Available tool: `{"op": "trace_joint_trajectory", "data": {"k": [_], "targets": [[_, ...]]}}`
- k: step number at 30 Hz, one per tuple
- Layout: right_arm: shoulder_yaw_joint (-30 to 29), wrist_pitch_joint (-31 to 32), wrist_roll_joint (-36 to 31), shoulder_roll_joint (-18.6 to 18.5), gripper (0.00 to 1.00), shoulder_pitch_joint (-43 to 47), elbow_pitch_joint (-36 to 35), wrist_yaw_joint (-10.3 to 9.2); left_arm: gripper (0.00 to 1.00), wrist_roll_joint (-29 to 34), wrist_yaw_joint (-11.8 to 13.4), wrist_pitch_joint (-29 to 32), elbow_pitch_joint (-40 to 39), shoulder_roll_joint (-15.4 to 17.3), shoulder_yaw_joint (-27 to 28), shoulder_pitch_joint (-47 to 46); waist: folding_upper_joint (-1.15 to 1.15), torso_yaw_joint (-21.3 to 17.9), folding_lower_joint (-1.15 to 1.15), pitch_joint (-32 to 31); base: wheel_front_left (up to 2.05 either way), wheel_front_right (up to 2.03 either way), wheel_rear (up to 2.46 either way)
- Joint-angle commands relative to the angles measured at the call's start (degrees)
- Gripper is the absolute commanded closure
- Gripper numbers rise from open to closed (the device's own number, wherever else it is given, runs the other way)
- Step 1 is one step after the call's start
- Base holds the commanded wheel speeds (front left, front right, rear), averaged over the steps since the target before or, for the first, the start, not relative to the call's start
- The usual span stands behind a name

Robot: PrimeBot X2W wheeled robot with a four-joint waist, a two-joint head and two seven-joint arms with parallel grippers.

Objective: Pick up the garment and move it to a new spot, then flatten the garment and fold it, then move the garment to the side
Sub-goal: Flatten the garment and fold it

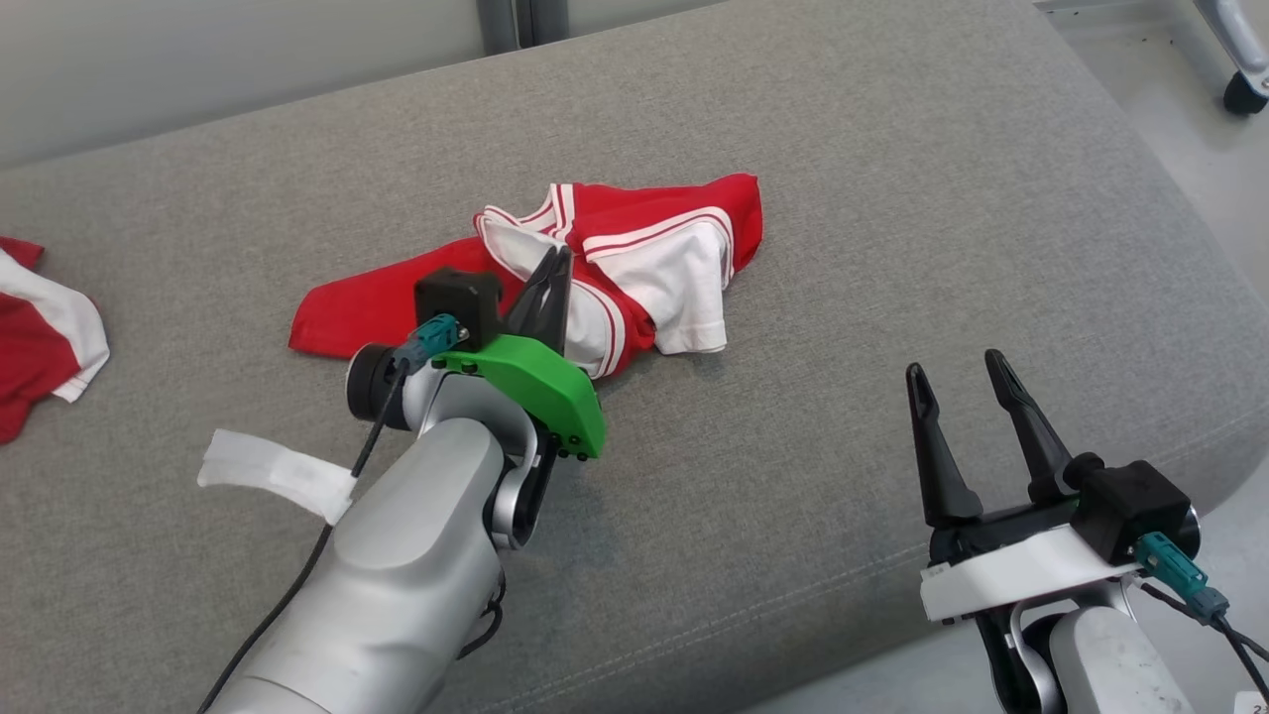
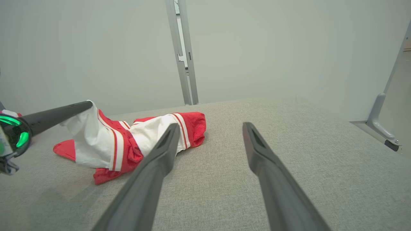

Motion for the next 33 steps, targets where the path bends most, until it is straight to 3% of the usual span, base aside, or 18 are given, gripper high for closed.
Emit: {"op": "trace_joint_trajectory", "data": {"k": [1,7,15,24,25,27,33], "targets": [[-0.15,-0.21,0.22,-0.1,0.0,-0.63,-0.16,0.0,1.0,1.02,0.28,-0.17,-1.37,0.17,-0.48,-0.42,0.0,-1.07,0.0,0.04,0.0,0.0,0.0],[-1.09,-0.22,1.07,-0.1,0.0,-0.86,0.36,0.0,1.0,1.12,-0.27,0.3,-4.36,0.17,-7.95,-2.13,0.0,-4.4,0.0,0.5,0.0,0.0,0.0],[-3.67,-0.22,2.09,-0.09,0.0,-1.05,0.4,0.0,1.0,-2.13,1.03,3.18,-4.88,0.21,-19.49,-1.38,0.0,-8.24,0.0,1.93,0.0,0.0,0.0],[-7.06,-0.22,2.25,-0.09,0.0,-1.64,0.45,0.0,1.0,-4.27,1.42,3.82,-4.53,0.2,-27.93,-0.02,0.0,-9.52,0.0,2.95,0.0,0.0,0.0],[-7.22,-0.22,2.24,-0.09,0.0,-1.71,0.44,0.0,0.81,-4.28,1.55,3.71,-4.5,0.2,-28.23,-0.2,0.0,-9.43,0.0,2.97,0.0,0.0,0.0],[-7.39,-0.22,2.2,-0.09,0.0,-1.84,0.47,0.0,0.0,-4.29,1.57,3.23,-4.45,0.21,-28.72,-0.44,0.0,-9.05,0.0,2.94,0.0,0.0,0.0],[-7.63,-0.22,1.64,-0.11,0.0,-2.11,0.47,0.0,0.0,-4.34,0.86,2.62,-5.09,0.19,-29.72,0.12,0.0,-6.96,0.0,2.34,0.0,0.0,0.0]]}}
